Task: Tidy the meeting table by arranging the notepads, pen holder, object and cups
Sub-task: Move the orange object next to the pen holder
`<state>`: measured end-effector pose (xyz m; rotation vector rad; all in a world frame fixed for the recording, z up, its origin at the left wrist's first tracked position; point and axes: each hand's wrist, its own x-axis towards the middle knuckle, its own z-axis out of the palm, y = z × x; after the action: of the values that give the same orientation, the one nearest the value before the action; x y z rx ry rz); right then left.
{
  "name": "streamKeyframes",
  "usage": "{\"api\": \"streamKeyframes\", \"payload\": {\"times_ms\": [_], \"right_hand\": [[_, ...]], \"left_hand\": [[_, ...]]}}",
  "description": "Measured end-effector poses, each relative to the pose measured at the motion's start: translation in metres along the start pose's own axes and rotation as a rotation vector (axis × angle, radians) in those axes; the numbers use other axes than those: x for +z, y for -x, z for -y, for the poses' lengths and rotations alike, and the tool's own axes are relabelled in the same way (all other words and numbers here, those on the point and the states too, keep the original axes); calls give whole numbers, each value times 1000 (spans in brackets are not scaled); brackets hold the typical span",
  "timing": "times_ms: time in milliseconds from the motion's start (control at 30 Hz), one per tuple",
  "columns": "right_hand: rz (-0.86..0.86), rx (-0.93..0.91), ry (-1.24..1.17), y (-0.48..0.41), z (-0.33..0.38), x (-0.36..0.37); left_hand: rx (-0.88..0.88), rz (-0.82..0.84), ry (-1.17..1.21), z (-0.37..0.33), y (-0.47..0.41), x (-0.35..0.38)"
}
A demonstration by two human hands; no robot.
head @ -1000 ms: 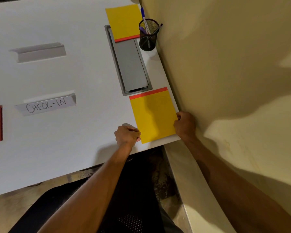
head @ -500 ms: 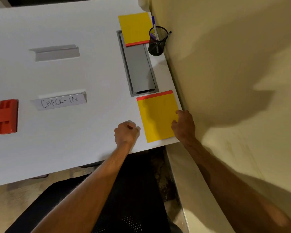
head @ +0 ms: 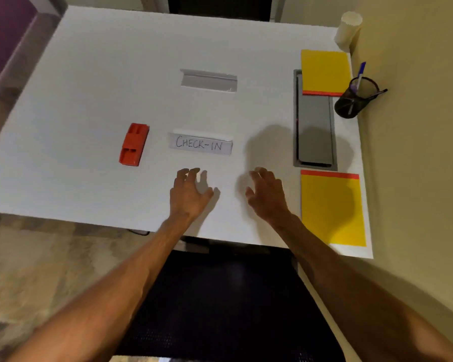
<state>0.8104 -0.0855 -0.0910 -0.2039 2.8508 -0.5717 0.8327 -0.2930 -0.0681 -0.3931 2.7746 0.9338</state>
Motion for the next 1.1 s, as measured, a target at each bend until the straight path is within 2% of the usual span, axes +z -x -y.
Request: {"api": "streamKeyframes", "payload": {"times_ms": [233,367,467,633,833,1100], "right_hand": [[223,-192,111,-36,99,57],[276,-325,192,-57,136,93],[246,-390,255,-69,148,116],[202,-365,317,-77,150,148],[71,-402,331,-78,143,162],[-50,-436,314,-83,136,175]], "left_hand": [[-115,-50,-96,94,-22,-57],[-152,-123,-85,135,-40,-78],[-161,-174,-59,157,-55,-85],[-180,-198,1,178,-82,-82],[-183,-270,49,173,-113,-77],[-272,-354,52,169,-140,-80]]}}
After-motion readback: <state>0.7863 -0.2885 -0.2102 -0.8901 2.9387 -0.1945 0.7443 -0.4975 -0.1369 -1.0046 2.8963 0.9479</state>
